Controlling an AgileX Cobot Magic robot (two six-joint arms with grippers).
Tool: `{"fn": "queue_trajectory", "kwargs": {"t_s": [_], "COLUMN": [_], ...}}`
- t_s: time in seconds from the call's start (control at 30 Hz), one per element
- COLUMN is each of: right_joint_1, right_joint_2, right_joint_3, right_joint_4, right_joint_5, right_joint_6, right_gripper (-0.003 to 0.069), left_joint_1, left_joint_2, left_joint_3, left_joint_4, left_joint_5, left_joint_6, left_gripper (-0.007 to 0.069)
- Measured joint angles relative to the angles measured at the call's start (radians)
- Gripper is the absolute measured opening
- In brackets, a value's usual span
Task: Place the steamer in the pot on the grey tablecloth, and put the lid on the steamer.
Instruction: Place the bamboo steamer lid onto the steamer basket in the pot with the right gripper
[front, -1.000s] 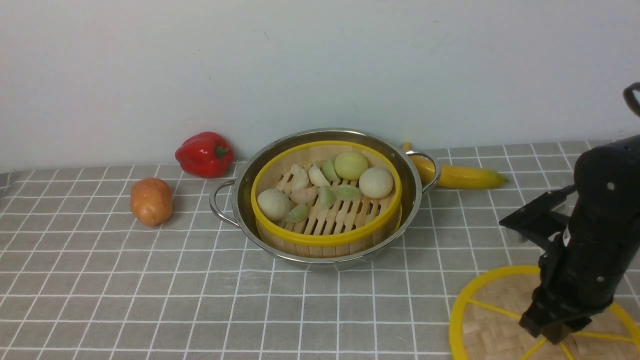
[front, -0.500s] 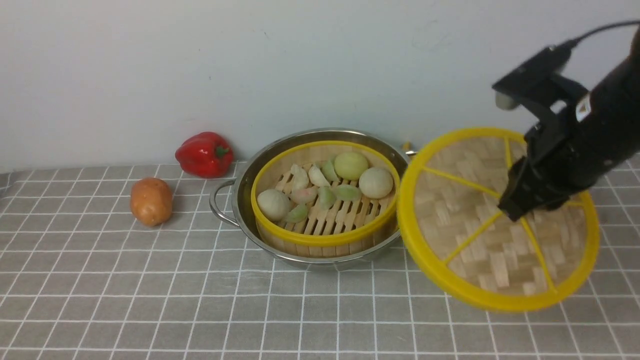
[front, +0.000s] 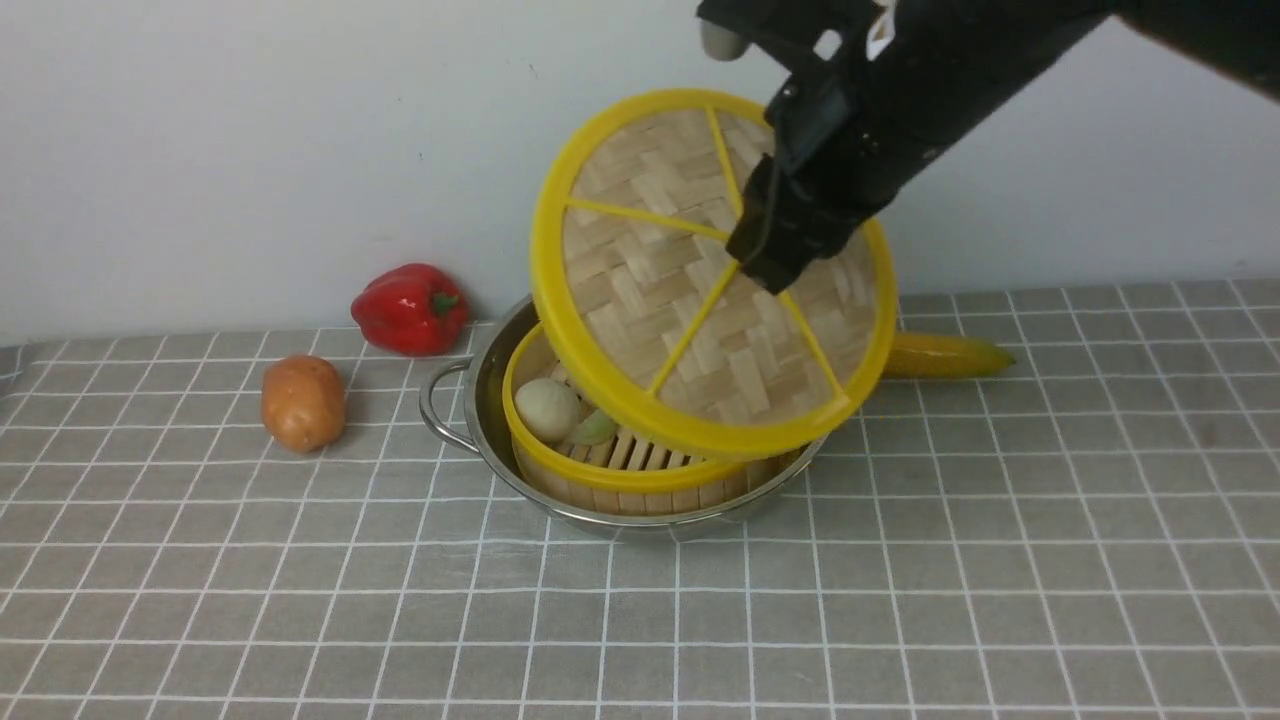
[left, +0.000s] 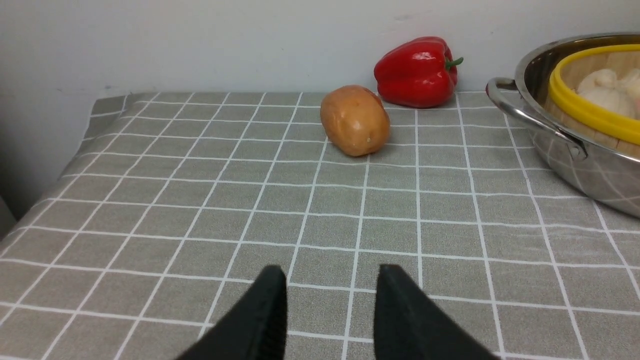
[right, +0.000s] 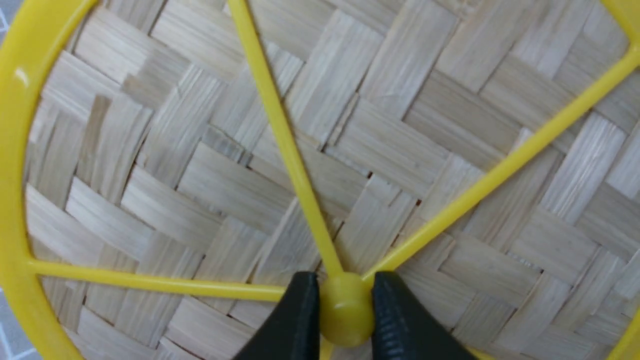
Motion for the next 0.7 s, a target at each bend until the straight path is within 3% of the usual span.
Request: {"fn": "queue_trajectory", "kwargs": {"t_s": [0.3, 0.7], "right_joint_1": [0.018, 0.018], "right_joint_2": [0.166, 0.210], "right_joint_3": [-0.091, -0.093], "right_joint_4": [0.011, 0.008], "right_joint_5": [-0.033, -0.135], "right_joint_6": [-0.073, -0.092], "right_gripper": [0.0148, 0.0148], "left_joint_1": [0.000, 0.000], "left_joint_2": [0.000, 0.000], "left_joint_3": [0.000, 0.000], "left_joint_4": [0.000, 0.000], "left_joint_5": [0.000, 0.000], "left_joint_6": [0.000, 0.000], "left_gripper": [0.0243, 0.0243]}}
